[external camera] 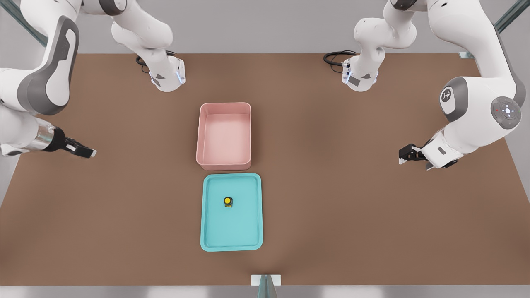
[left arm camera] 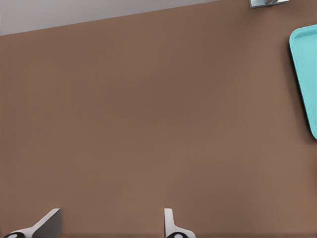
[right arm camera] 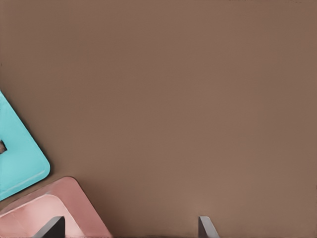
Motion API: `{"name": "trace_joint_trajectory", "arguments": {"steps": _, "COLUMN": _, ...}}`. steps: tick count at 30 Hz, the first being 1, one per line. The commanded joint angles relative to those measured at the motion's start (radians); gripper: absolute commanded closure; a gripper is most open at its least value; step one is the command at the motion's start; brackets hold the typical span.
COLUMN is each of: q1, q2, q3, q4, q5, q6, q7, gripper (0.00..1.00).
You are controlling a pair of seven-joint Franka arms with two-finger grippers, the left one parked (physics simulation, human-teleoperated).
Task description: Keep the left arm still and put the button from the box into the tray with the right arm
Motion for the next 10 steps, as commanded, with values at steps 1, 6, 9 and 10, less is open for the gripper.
{"name": "trace_joint_trajectory", "arguments": {"steps": 1, "q1": 0.001, "q2": 0.006, "q3": 0.055, "q4": 0.007, "q5": -0.068, "q6": -0.001, "q7": -0.438, "gripper": 0.0}}
{"name": "trace_joint_trajectory", "arguments": {"steps": 6, "q1": 0.057, "q2": 0.007, "q3": 0.04, "q4": 0.009, "q5": -0.07, "q6": -0.006, "q7": -0.441, "gripper": 0.0}}
{"name": "trace_joint_trajectory", "arguments": {"steps": 9, "q1": 0.07, "q2": 0.012, "q3": 0.072, "q4": 0.009, "q5": -0.068, "q6": -0.016, "q7": -0.441, "gripper": 0.0}}
{"name": "trace_joint_trajectory", "arguments": {"steps": 10, "q1": 0.069, "q2": 0.013, "q3": 0.072, "q4": 0.009, "q5": -0.068, "q6": -0.018, "q7": -0.442, "gripper": 0.0}}
